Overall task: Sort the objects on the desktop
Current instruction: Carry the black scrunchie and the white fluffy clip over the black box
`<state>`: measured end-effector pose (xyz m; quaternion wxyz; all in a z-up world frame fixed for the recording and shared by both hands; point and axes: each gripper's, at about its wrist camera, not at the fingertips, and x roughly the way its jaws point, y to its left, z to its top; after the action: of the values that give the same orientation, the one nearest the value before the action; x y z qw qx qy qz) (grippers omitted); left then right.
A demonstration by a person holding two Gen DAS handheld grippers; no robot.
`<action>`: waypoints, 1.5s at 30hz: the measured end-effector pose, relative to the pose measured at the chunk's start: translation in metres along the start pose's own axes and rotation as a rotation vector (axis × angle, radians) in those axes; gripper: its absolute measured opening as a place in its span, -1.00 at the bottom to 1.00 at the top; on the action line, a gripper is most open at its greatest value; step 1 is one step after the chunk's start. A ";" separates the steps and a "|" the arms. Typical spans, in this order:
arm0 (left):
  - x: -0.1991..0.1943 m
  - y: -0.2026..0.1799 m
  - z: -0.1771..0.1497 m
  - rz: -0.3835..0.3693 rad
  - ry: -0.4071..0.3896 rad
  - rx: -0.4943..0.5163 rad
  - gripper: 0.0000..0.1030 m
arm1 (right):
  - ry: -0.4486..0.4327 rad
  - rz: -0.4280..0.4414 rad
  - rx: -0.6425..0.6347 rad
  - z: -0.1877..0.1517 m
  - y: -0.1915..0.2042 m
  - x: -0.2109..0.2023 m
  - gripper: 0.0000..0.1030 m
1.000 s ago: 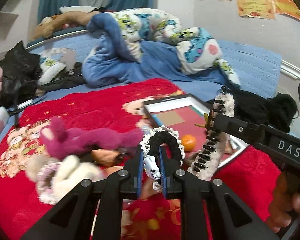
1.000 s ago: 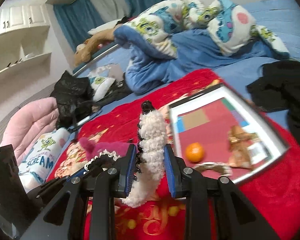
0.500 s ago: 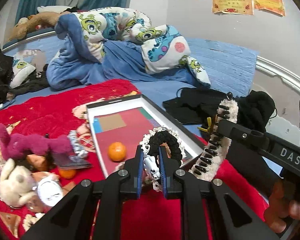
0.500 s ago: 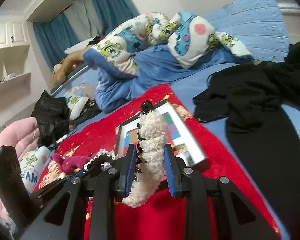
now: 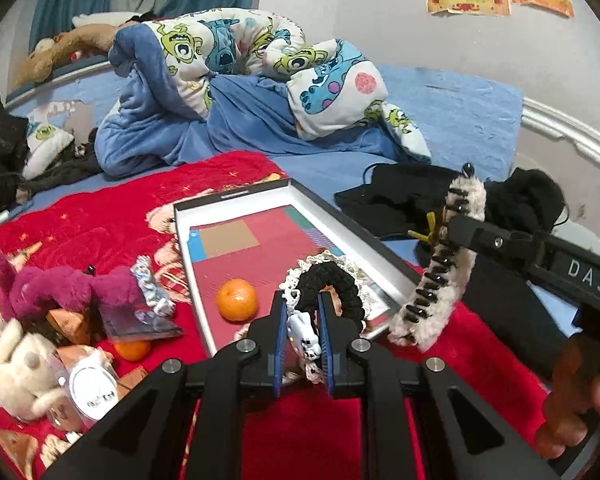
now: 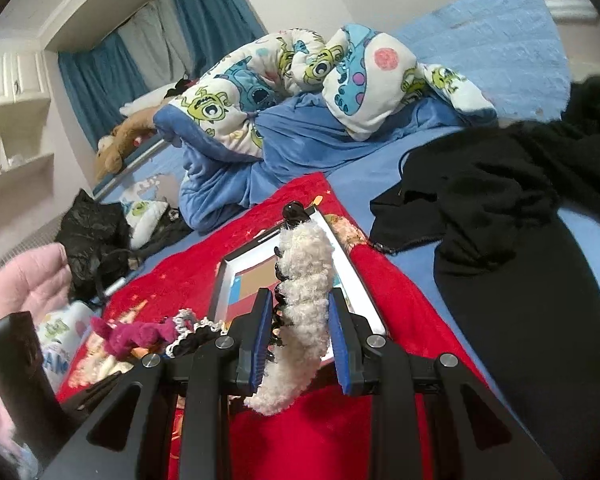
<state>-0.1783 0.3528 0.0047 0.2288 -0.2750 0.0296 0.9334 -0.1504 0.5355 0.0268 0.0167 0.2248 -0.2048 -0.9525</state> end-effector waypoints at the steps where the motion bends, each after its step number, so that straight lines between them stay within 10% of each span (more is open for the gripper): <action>1: 0.002 0.001 0.000 0.006 0.000 0.004 -0.70 | 0.001 -0.009 -0.015 0.001 0.003 0.003 -0.48; 18: 0.087 0.036 0.003 0.027 0.092 -0.092 -0.70 | 0.112 -0.113 -0.182 0.006 0.022 0.086 -0.48; 45: 0.090 0.028 -0.008 0.042 0.050 -0.044 -0.70 | 0.169 -0.127 -0.141 -0.025 0.011 0.117 -0.48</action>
<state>-0.2542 0.3636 -0.0515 0.2021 -0.3025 0.0208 0.9312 -0.2457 0.5018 -0.0384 -0.0105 0.3149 -0.1206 -0.9414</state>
